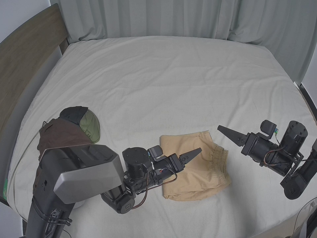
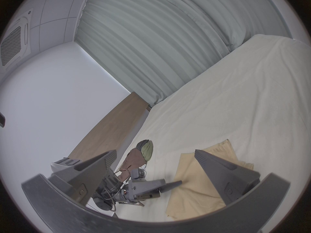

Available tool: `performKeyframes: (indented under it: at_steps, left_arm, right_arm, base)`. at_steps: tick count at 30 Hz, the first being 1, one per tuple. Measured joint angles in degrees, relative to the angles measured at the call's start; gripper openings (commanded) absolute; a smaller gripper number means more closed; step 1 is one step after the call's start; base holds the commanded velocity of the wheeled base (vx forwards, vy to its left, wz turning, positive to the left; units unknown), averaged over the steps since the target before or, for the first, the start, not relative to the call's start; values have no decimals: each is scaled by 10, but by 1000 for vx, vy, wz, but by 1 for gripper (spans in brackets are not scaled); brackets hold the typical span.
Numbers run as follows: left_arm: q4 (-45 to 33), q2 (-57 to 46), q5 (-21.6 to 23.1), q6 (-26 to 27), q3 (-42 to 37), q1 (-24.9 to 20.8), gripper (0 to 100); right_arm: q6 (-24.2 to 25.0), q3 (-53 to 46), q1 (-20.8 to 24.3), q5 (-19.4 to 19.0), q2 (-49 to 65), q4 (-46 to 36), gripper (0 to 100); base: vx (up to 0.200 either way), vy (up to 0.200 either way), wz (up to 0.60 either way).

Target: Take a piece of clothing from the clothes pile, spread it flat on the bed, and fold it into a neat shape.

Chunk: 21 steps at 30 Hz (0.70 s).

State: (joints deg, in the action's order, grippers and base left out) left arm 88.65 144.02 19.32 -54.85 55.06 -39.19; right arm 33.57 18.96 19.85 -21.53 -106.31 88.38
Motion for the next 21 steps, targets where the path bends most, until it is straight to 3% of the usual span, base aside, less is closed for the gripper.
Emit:
performKeyframes:
  at_steps: [10,21]
  left_arm:
    - [1,-30,-3,99,-53,35,100]
    - [3,-111,-2,300,-167,75,100]
  right_arm:
    - [-1,-11,5,0,-33,0,100]
    - [-1,-23,8,0,-60,0,100]
  base:
    - [0,0,0]
    - [0,0,0]
